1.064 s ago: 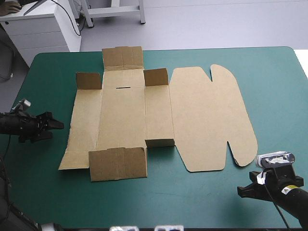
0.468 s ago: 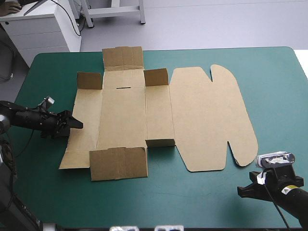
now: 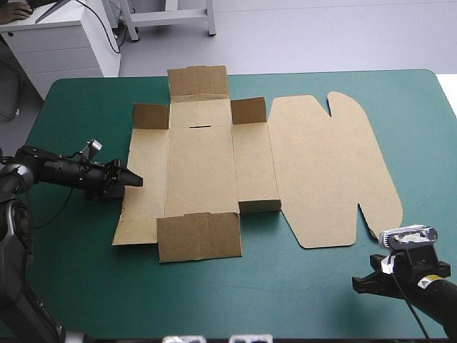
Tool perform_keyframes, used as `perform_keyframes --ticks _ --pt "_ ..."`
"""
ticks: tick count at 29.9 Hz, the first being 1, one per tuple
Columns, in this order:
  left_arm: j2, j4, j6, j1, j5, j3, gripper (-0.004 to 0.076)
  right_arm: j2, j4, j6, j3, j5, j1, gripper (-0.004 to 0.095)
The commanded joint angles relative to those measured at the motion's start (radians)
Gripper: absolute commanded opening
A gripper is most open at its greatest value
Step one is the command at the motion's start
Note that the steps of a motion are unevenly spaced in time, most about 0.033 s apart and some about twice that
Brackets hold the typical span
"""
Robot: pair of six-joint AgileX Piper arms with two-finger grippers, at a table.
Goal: Fold the box
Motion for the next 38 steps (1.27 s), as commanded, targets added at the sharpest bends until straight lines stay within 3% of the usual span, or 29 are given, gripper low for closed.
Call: perform_keyframes --ticks 1,8,25,28,34,38 --pt "-0.007 -0.075 0.047 -0.041 0.046 0.007 0.0475 0.009 0.021 0.002 -0.023 -0.050 0.003 -0.0019" --pt "-0.007 -0.249 0.104 -0.068 0.046 0.007 0.0475 0.009 0.023 0.008 -0.023 -0.050 0.003 -0.0019" --pt "0.001 -0.235 0.106 -0.147 0.044 0.007 0.0469 0.009 0.023 0.008 -0.023 -0.066 0.003 -0.0019" --pt "0.006 -0.239 0.106 -0.155 0.044 0.007 0.0407 0.009 0.027 0.009 -0.023 -0.066 0.003 -0.0019" --pt "0.010 -0.243 0.106 -0.157 0.044 0.007 0.0149 0.009 0.029 0.009 -0.023 -0.058 0.003 -0.0019" --pt "0.010 -0.242 0.106 -0.157 0.045 0.007 0.0042 0.009 0.029 0.009 -0.023 -0.058 0.003 -0.0019"
